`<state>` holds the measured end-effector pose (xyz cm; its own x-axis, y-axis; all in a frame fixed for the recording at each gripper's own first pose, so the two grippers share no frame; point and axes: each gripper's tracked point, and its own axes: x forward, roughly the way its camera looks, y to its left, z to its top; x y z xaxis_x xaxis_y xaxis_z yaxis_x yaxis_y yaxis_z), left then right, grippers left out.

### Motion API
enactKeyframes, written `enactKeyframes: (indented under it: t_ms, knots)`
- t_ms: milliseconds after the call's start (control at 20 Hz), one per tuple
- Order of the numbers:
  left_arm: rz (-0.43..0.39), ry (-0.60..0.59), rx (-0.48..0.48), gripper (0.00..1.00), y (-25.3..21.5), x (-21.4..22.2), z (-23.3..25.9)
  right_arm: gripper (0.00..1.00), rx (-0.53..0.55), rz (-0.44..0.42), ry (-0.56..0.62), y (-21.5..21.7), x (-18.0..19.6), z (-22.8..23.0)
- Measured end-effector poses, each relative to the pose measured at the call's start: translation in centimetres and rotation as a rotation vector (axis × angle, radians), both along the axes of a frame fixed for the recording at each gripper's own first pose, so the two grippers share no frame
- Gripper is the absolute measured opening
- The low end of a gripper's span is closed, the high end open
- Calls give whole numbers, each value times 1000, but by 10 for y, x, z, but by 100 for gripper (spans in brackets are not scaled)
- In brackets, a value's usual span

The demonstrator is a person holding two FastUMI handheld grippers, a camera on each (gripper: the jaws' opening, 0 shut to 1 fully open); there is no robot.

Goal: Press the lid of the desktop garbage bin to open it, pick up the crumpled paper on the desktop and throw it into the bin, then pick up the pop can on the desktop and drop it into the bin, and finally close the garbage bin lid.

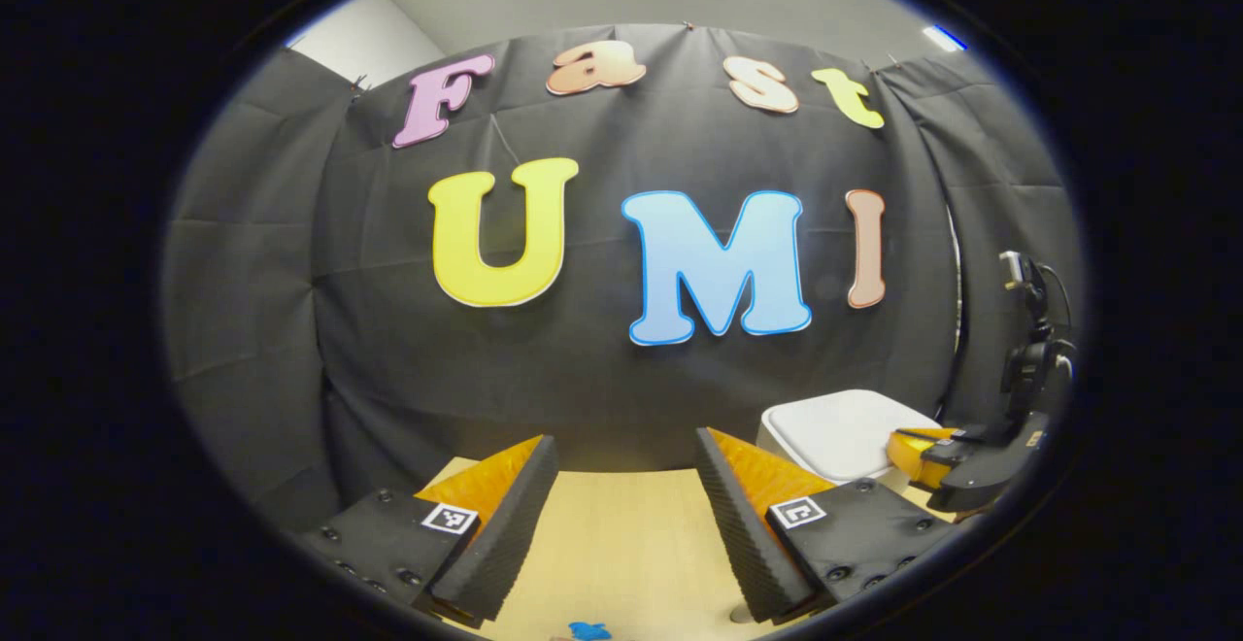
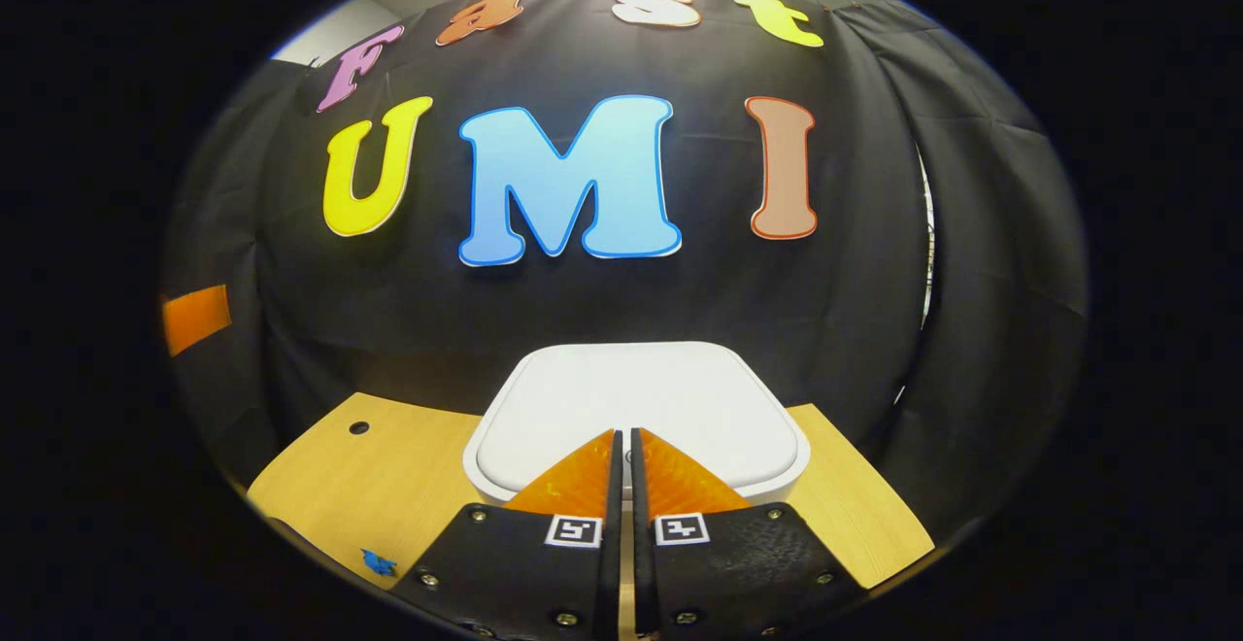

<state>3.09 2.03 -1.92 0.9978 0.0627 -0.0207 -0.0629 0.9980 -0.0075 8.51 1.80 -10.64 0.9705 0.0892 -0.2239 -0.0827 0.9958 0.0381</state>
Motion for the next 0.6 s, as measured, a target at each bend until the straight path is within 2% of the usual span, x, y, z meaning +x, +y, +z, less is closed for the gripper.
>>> enactKeyframes:
  t_ms: [450,600]
  knots:
    - [-26,1,-18,95,-12,2,0,6,38,-10,-22,1,4,-6]
    - [-34,-10,-6,95,-14,-1,4,6,5,9,-57,3,5,7]
